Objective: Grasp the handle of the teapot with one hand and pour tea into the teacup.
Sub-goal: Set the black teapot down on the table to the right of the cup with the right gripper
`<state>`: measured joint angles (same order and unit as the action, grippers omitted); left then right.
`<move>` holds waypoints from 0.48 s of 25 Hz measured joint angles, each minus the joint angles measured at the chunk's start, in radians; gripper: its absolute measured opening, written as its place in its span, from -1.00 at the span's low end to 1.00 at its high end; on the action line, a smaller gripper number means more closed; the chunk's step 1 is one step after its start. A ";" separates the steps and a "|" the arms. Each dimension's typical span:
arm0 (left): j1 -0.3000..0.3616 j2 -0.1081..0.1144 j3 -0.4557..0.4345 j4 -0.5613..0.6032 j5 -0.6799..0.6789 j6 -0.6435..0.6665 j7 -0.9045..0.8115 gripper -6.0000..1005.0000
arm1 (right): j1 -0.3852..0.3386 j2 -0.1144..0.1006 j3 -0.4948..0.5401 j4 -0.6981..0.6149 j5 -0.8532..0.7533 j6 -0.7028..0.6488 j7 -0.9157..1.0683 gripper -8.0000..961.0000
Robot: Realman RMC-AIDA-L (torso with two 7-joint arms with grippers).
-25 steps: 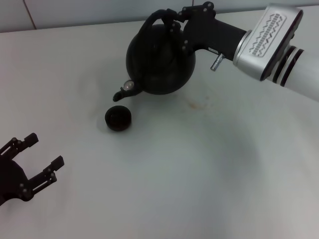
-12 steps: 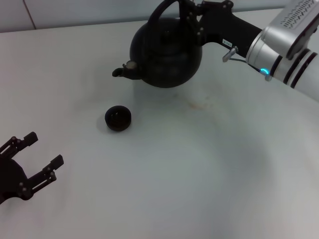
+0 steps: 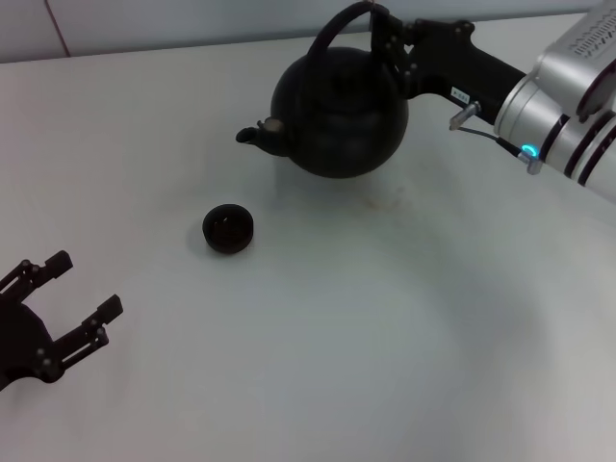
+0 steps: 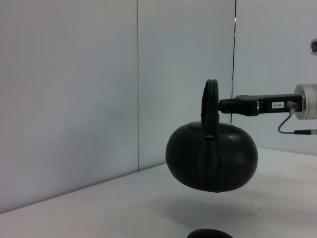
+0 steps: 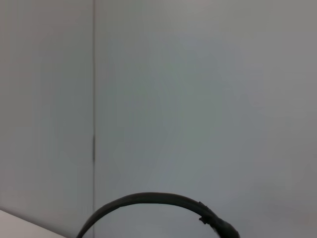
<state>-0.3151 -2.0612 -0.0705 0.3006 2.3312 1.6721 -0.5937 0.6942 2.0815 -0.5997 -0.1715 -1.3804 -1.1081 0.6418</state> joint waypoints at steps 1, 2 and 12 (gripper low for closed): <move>0.000 0.000 0.000 0.000 0.000 0.000 0.000 0.60 | -0.005 -0.001 0.000 -0.003 0.000 0.003 0.005 -0.85; 0.000 0.000 0.000 0.000 0.000 0.000 0.000 0.60 | -0.011 -0.001 0.000 -0.005 0.000 0.005 0.009 -0.85; -0.002 0.000 0.000 0.000 0.000 0.001 0.000 0.60 | -0.070 0.002 0.000 -0.021 0.000 -0.008 0.009 -0.85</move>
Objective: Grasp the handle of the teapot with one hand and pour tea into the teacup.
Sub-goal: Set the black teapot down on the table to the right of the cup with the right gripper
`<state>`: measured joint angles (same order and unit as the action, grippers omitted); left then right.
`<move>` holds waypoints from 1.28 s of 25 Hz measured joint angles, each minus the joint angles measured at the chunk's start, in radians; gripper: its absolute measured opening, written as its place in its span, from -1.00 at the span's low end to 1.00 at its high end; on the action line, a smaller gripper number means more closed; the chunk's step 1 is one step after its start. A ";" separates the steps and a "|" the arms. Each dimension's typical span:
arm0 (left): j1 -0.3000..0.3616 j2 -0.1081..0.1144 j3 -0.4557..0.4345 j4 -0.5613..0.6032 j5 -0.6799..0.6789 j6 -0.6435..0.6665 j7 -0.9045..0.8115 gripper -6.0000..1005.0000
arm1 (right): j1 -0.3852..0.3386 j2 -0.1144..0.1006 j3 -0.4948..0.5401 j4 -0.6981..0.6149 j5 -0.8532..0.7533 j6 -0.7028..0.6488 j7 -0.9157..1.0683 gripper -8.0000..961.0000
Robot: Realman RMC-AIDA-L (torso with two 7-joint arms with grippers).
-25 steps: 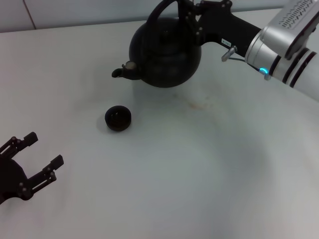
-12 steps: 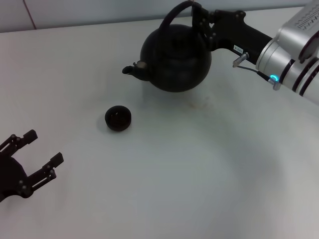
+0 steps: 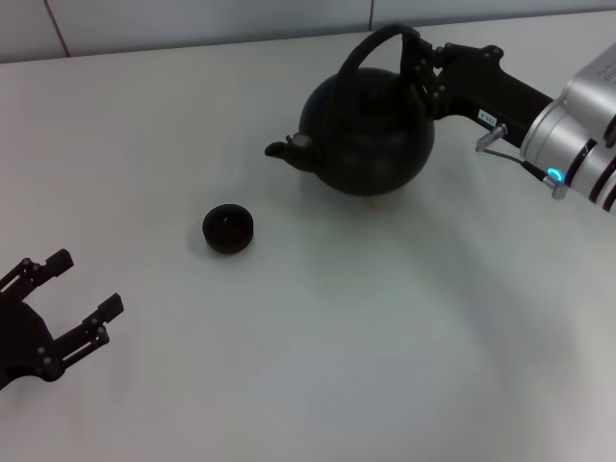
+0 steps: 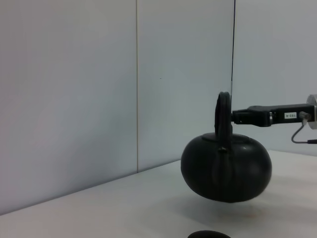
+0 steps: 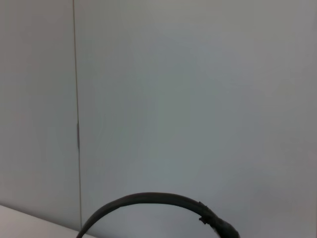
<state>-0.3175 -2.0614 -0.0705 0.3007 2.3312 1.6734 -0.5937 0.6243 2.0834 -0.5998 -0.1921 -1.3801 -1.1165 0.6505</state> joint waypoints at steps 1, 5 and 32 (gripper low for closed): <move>0.000 0.000 0.000 0.000 0.000 0.000 0.000 0.60 | -0.005 0.000 0.000 0.000 0.000 -0.001 -0.002 -0.85; -0.001 0.001 0.000 0.000 0.000 0.000 0.000 0.60 | -0.026 0.001 0.000 0.000 0.000 -0.019 -0.004 -0.85; 0.000 0.001 0.000 0.000 0.000 0.001 0.000 0.60 | -0.079 -0.002 0.000 0.000 -0.001 -0.010 -0.005 -0.85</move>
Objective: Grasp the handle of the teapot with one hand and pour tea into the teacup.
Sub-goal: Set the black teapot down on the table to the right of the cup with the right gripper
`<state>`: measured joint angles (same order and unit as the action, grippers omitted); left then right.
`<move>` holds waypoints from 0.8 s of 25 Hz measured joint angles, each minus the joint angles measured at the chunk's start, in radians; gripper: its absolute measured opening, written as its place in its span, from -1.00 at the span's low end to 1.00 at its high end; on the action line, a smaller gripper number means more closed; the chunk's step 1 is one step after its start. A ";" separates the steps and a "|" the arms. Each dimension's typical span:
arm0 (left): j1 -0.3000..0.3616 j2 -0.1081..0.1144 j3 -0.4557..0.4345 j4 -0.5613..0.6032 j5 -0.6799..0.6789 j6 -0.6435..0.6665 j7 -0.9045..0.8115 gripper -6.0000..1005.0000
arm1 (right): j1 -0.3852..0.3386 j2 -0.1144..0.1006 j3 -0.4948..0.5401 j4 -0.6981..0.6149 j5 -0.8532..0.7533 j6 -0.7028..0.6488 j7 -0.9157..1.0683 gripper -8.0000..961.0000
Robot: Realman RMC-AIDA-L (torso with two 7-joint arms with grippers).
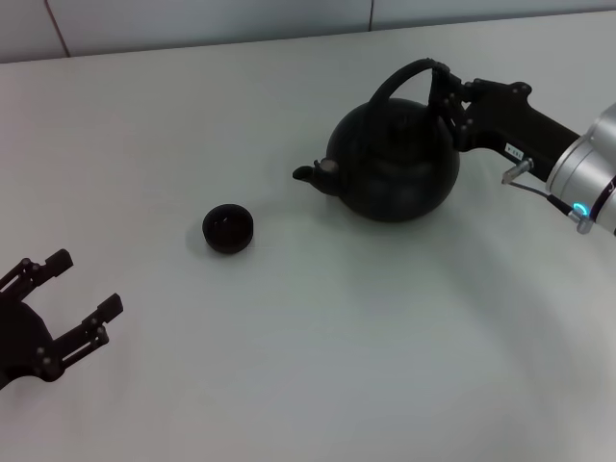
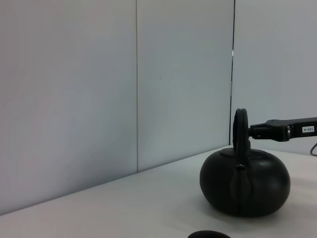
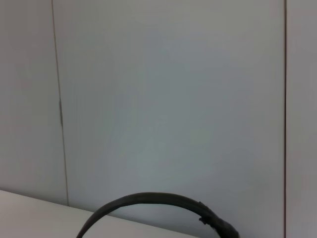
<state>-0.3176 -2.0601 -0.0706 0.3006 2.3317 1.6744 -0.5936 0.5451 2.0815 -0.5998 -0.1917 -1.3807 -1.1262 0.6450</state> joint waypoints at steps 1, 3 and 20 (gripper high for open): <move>0.000 0.000 0.000 0.000 0.000 0.001 0.000 0.60 | -0.001 0.000 0.000 0.000 0.000 -0.001 0.000 -0.85; 0.000 0.000 0.000 0.000 0.000 0.003 0.000 0.60 | -0.004 0.000 0.000 -0.001 0.005 -0.002 0.006 -0.85; 0.006 0.000 0.000 0.000 -0.023 0.017 0.000 0.60 | -0.015 0.000 0.032 -0.004 0.016 -0.029 0.000 0.30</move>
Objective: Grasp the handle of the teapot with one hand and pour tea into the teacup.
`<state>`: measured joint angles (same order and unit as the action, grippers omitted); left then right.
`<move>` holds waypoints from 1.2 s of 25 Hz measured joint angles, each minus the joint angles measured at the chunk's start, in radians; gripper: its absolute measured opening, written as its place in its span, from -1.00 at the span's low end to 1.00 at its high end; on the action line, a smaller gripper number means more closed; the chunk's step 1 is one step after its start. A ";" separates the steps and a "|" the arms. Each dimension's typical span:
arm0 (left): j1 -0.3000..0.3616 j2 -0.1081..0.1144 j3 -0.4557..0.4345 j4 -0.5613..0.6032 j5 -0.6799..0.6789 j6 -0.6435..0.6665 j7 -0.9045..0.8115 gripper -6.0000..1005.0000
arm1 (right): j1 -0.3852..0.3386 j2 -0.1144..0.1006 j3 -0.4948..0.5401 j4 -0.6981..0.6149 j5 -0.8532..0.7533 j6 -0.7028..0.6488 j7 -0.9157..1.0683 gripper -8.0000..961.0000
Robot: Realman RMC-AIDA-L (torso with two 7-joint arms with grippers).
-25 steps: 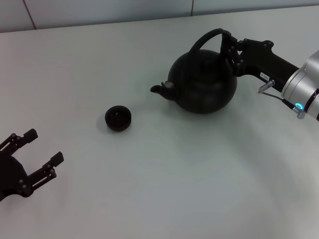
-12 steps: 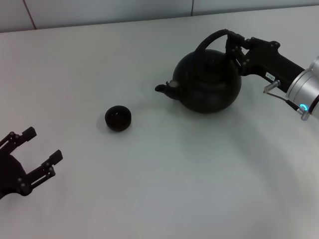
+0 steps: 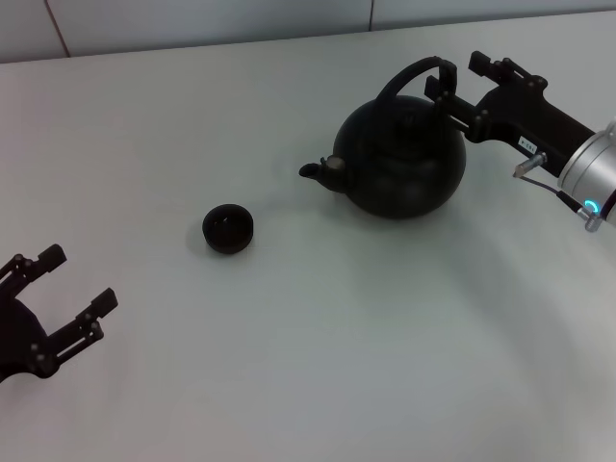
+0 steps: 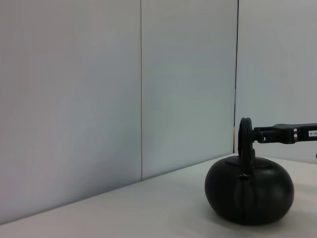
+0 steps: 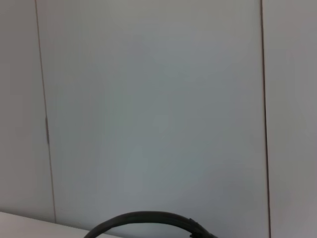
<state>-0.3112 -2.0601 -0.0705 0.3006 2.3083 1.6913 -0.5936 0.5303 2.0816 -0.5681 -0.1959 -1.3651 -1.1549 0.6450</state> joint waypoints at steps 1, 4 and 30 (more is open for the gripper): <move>0.000 0.000 0.000 0.000 0.000 0.000 0.000 0.60 | 0.000 0.000 0.000 0.000 0.000 0.000 0.000 0.36; 0.000 0.000 0.000 0.000 -0.002 0.001 0.000 0.60 | -0.003 0.000 -0.003 0.000 -0.004 -0.001 -0.001 0.53; 0.003 0.001 0.027 0.000 0.006 0.004 0.005 0.60 | -0.171 -0.015 -0.025 -0.032 -0.081 -0.348 0.035 0.52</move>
<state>-0.3083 -2.0587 -0.0432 0.3008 2.3147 1.6956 -0.5889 0.3595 2.0663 -0.5930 -0.2277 -1.4461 -1.5034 0.6801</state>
